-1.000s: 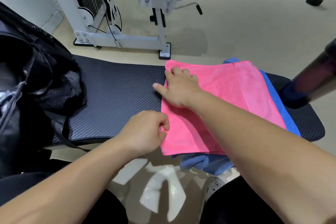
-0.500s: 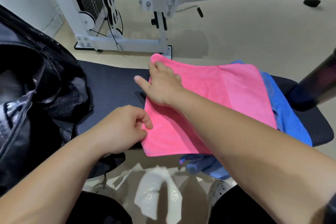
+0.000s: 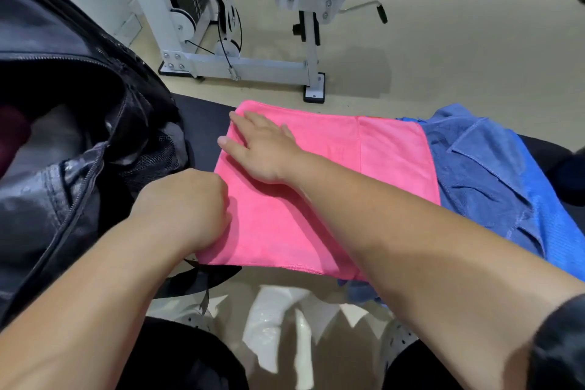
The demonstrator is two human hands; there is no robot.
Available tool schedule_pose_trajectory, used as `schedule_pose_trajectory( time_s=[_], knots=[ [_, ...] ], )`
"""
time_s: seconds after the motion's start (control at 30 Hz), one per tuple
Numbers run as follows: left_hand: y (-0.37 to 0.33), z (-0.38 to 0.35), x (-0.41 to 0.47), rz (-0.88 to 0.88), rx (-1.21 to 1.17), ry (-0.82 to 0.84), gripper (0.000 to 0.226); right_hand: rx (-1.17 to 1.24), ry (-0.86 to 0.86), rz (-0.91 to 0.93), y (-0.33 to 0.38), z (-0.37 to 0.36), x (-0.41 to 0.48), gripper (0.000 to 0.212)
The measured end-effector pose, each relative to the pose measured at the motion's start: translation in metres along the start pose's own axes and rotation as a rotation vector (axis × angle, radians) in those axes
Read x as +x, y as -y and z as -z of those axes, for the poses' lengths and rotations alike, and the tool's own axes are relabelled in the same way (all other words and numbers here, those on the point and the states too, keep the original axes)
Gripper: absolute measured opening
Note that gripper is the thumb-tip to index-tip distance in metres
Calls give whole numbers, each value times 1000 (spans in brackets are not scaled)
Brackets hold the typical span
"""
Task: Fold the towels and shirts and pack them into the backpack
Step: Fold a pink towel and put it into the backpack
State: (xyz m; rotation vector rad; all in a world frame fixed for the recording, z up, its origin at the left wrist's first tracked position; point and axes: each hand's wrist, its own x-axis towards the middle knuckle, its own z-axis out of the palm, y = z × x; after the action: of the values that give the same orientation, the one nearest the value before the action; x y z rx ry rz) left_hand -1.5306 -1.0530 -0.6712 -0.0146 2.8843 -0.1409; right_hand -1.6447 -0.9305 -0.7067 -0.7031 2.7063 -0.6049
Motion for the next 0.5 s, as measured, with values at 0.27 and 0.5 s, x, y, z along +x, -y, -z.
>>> schedule_pose_trajectory(
  time_s=[0.27, 0.5],
  knots=[
    [-67, 1, -1, -239, -183, -125, 42, -74, -179, -109, -92, 47, -79, 75],
    [-127, -13, -14, -575, -375, -7, 41, -128, -97, -193, -146, 61, -133, 74]
  ],
)
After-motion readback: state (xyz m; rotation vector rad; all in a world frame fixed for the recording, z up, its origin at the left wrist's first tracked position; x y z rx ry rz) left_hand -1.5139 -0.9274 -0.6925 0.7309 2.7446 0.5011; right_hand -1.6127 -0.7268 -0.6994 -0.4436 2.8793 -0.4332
